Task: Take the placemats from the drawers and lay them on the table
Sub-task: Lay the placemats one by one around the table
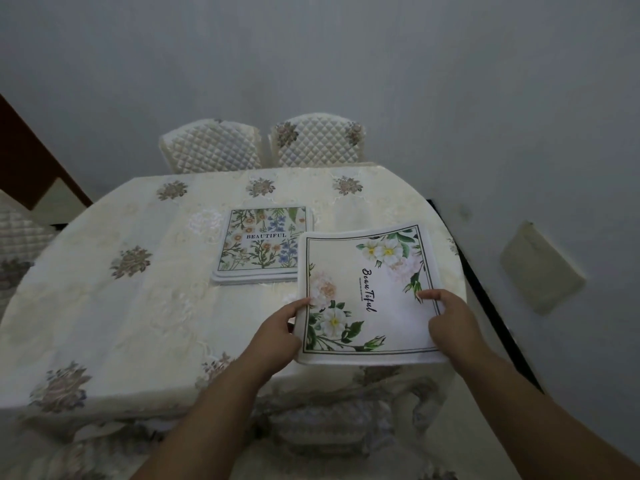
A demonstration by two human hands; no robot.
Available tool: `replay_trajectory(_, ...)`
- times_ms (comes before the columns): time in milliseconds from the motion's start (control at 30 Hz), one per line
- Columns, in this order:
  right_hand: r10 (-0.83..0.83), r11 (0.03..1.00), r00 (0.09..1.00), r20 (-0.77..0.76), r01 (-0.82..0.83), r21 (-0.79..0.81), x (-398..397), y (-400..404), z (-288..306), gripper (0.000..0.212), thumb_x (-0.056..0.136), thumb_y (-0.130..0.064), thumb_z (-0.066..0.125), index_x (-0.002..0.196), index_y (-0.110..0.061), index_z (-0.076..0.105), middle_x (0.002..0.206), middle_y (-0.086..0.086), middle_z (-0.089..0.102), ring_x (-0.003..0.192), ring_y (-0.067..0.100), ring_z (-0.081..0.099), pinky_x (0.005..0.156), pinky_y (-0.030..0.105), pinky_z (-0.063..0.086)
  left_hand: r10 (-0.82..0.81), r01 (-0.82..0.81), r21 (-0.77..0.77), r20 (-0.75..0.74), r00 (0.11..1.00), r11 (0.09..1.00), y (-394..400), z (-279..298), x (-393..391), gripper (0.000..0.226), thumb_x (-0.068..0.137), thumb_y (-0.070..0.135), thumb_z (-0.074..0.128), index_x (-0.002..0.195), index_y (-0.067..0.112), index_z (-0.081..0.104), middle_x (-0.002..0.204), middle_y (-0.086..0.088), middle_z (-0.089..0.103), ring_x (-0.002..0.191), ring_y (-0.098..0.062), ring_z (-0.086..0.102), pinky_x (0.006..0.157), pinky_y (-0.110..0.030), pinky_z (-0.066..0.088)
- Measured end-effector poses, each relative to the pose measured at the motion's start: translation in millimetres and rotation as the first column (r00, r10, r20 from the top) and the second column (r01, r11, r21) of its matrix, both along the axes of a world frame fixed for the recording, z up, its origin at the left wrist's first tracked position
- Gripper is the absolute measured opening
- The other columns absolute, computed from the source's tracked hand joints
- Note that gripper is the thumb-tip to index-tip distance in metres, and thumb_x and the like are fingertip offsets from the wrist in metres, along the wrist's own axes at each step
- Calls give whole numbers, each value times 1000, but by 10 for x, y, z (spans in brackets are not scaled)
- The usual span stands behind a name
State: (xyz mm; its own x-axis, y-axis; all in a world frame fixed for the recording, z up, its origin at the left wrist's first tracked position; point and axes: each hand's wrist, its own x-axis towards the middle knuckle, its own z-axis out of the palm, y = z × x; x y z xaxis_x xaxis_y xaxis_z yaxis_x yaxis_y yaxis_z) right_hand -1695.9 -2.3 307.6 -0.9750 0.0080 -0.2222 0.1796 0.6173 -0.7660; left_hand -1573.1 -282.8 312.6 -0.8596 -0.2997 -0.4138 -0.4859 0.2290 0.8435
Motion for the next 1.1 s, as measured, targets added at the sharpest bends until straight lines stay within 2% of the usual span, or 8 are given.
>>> replay_trajectory(133, -1, 1000, 999, 50, 0, 21, -263, 39, -273, 63, 76, 17, 41, 113, -27, 67, 134, 12, 56, 69, 20, 62, 51, 28, 51, 22, -22, 5, 30, 999, 1000, 81, -243, -233, 81, 81, -22, 42, 135, 37, 60, 120, 8, 67, 92, -13, 71, 74, -36, 64)
replay_trajectory(233, 19, 999, 997, 71, -22, 45, -501, 110, -485, 62, 76, 16, 43, 114, -26, 67, 126, 16, 61, 76, 23, 60, 52, 22, 42, 42, -42, -3, 60, 997, 999, 129, -492, -439, 81, 80, -20, 43, 130, 41, 61, 118, 5, 70, 92, -15, 72, 79, -45, 63)
replay_trajectory(333, 31, 996, 996, 80, -38, 82, -696, 164, -687, 61, 76, 16, 45, 120, -19, 67, 128, 16, 58, 99, 33, 63, 72, 27, 51, 26, -25, -12, 92, 995, 1000, 212, -697, -607, 83, 79, -18, 43, 133, 42, 60, 121, 2, 70, 98, -14, 71, 80, -38, 63)
replay_trajectory(400, 53, 991, 996, 74, -62, 117, -794, 176, -815, 61, 76, 15, 46, 124, -17, 65, 130, 16, 55, 99, 32, 64, 82, 34, 56, 29, -28, -13, 112, 993, 1000, 263, -805, -698, 83, 78, -18, 43, 136, 39, 60, 125, 1, 68, 102, -15, 70, 82, -32, 63)
replay_trajectory(533, 83, 984, 991, 101, -97, 146, -883, 150, -1009, 56, 81, 14, 46, 129, -11, 61, 136, 15, 46, 113, 32, 58, 99, 34, 48, 66, -60, -54, 120, 991, 997, 316, -1033, -839, 73, 83, -10, 46, 137, 37, 60, 130, 1, 66, 112, -20, 67, 95, -41, 59)
replay_trajectory(800, 119, 978, 978, 171, -145, 149, -1043, 170, -1404, 59, 77, 11, 47, 131, -10, 61, 135, 17, 48, 114, 33, 59, 104, 44, 49, 103, -95, -49, 190, 976, 994, 260, -1382, -905, 79, 79, -14, 49, 141, 35, 56, 135, 5, 63, 118, -22, 65, 95, -44, 59)
replay_trajectory(1000, 205, 963, 960, 192, -233, 134, -1065, 172, -1442, 64, 80, 15, 47, 139, -8, 53, 142, 15, 39, 126, 30, 50, 107, 39, 43, 158, -156, -25, 204, 966, 987, 227, -1524, -887, 84, 75, -17, 51, 142, 34, 56, 138, 1, 62, 122, -24, 61, 97, -46, 57)
replay_trajectory(1100, 236, 958, 951, 198, -261, 115, -1038, 163, -1474, 66, 80, 17, 47, 140, -9, 51, 145, 15, 37, 130, 27, 44, 106, 27, 38, 202, -200, -32, 212, 956, 979, 242, -1484, -831, 83, 78, -20, 50, 145, 29, 54, 137, 0, 61, 121, -25, 59, 99, -45, 56)
